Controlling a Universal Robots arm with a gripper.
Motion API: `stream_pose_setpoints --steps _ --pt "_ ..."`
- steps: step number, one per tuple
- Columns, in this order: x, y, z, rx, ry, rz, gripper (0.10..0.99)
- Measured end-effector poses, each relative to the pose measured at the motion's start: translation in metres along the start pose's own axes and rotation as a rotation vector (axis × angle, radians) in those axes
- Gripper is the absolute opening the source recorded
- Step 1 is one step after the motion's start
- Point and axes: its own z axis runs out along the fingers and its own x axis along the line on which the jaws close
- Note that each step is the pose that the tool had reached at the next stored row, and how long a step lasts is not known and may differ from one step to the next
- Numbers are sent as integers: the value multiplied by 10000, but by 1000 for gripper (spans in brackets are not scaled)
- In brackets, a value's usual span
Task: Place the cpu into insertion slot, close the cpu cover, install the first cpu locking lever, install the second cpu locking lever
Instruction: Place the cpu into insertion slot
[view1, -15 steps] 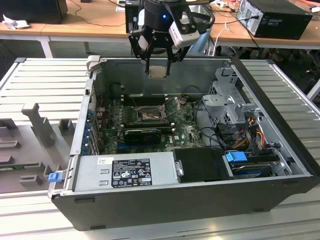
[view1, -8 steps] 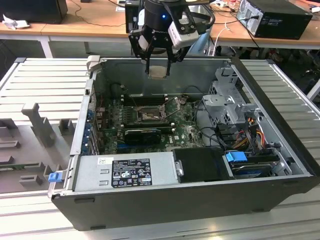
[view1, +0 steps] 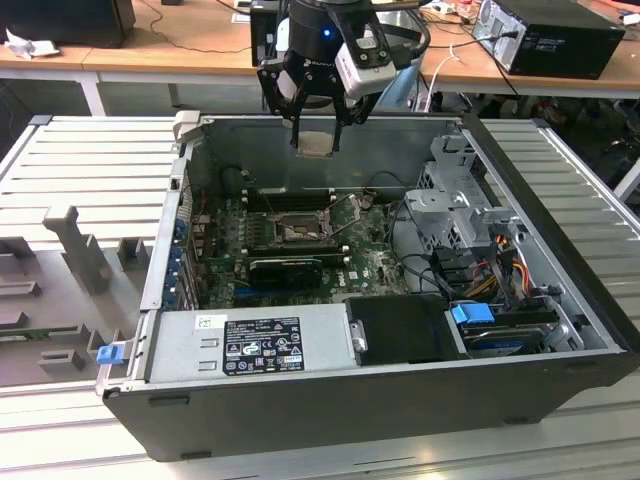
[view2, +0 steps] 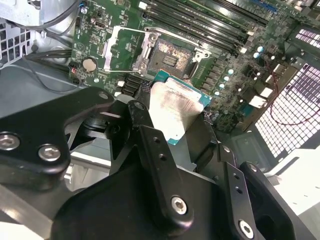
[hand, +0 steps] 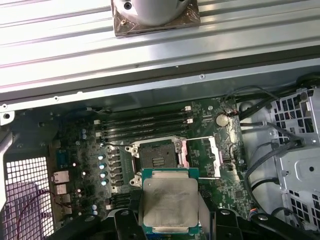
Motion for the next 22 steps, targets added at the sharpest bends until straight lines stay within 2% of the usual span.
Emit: stream_pose_setpoints --steps 10,22 --pt "0 0 0 -6 -29 325 529" --pt "0 0 4 -22 -99 1114 529"
